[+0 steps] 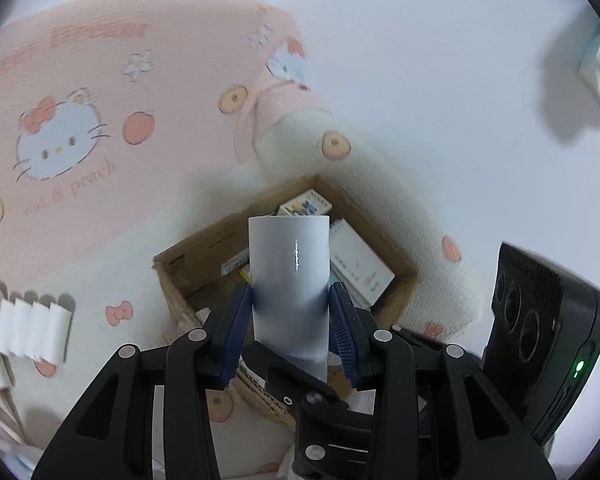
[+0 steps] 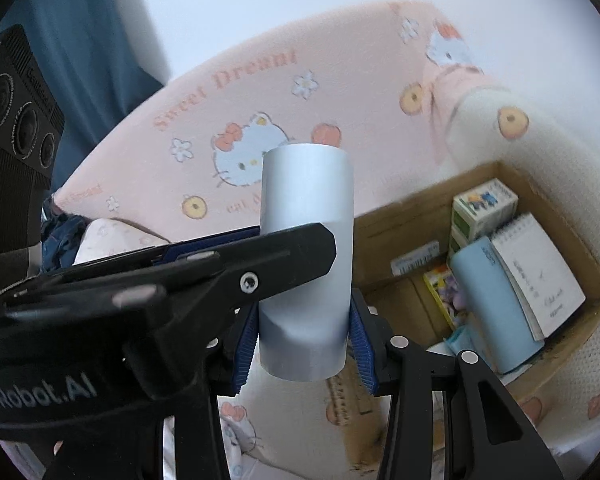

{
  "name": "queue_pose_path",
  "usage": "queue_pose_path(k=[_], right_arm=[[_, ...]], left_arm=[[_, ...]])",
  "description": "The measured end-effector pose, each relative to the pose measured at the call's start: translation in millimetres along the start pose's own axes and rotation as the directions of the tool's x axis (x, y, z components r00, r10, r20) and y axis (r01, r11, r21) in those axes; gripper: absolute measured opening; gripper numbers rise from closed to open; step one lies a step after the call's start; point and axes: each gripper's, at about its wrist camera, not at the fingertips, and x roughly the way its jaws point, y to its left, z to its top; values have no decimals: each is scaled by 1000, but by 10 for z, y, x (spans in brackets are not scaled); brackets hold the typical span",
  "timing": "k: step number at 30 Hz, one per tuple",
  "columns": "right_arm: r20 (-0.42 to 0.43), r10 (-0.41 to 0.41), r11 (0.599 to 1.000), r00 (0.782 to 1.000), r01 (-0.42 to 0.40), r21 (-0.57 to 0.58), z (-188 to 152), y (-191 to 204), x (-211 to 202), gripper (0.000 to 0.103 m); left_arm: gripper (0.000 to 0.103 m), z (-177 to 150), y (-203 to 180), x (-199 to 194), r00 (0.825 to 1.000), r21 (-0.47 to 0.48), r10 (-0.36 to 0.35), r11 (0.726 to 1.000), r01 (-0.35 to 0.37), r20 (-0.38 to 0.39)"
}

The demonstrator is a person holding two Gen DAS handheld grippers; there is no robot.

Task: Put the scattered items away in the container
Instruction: 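Carry the white tube in the right gripper over the cardboard box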

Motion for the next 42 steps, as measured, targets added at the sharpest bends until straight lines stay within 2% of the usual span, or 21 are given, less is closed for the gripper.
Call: queue_pose_path(k=[7,14,20,25,31,34,37,42], right_arm=[[-26,-21,1000,999,22,18,142,-379,42,40],[-85,15,999,996,-11,45,199,-699,253,40],[-77,7,1000,997,-8,-5,260,-763,316,41],[-119,29,999,992,-31,-17,319,-792,499,40],[-227,18,1000,974,-20,-7,339,-836,878,40],[-297,-7,1000,955,9,6,328,-887,1108,40],[-363,8,998,932,16,62,316,-1005,1330,40],[-413,-3,997,911,36,71,274,-1044,1553,40]], left_arm=[[43,207,-185,378,997,38,-13,999,16,-78],[43,251,-268,717,986,77,20,997,-7,-168],[43,249,-183,846,974,49,-19,998,31,-225],[43,267,-84,973,970,45,14,999,-3,-244],[44,242,130,1285,947,21,30,999,-25,-321],[44,219,267,1503,929,-21,29,999,-40,-370],[44,190,429,1682,911,-77,-1,996,-34,-413],[44,142,577,1772,901,-100,-6,994,-42,-434]])
